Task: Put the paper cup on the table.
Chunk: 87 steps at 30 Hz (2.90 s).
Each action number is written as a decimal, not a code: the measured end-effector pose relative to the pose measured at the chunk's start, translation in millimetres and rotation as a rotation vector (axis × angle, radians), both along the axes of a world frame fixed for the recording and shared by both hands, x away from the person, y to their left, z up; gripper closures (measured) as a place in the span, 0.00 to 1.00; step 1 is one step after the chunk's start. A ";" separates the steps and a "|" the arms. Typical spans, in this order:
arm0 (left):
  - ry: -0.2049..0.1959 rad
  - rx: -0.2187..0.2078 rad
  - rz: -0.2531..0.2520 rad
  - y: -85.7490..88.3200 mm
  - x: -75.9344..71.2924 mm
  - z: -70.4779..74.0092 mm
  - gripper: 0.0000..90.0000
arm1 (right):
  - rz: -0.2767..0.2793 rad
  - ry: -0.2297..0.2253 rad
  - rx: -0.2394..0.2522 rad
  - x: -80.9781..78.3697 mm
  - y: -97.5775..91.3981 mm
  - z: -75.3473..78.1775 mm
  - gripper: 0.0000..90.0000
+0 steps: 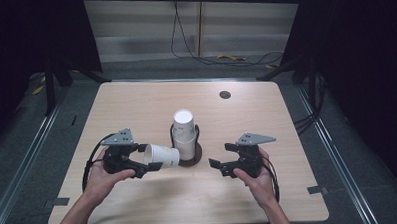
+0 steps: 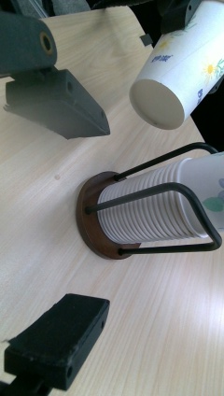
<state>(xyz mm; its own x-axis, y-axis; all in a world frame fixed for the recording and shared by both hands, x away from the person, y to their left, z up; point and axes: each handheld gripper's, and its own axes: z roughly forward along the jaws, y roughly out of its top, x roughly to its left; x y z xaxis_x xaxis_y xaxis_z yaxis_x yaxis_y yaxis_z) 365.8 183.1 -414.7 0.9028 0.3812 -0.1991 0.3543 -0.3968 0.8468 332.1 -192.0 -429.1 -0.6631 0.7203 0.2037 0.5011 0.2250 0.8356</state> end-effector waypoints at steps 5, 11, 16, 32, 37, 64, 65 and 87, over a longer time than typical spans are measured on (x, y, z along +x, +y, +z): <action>0.017 0.011 0.024 13.8 1.7 -0.5 0.27 | -0.015 0.000 -0.005 -2.6 -6.0 4.0 0.16; 0.020 0.057 0.059 24.3 5.9 -2.0 0.27 | -0.037 -0.018 0.003 -8.6 -12.6 6.2 0.16; 0.008 0.091 0.076 29.5 10.8 -0.9 0.27 | -0.015 -0.009 -0.010 -8.1 -6.2 3.6 0.16; 0.078 0.190 0.137 38.0 34.3 6.1 0.27 | -0.023 -0.004 -0.014 -8.1 -9.8 0.2 0.16; 0.055 0.256 0.147 33.8 39.1 8.5 0.28 | -0.026 -0.001 -0.016 -8.0 -11.4 -1.6 0.16; 0.073 0.479 0.170 18.9 77.0 8.7 0.27 | -0.028 -0.002 -0.018 -8.8 -11.9 -1.3 0.16; 0.084 0.480 0.171 18.8 78.3 8.4 0.27 | -0.028 -0.001 -0.018 -8.8 -11.7 -1.4 0.16; 0.084 0.597 0.183 7.0 101.4 12.8 0.27 | -0.017 0.007 -0.019 -8.4 -11.1 -2.5 0.17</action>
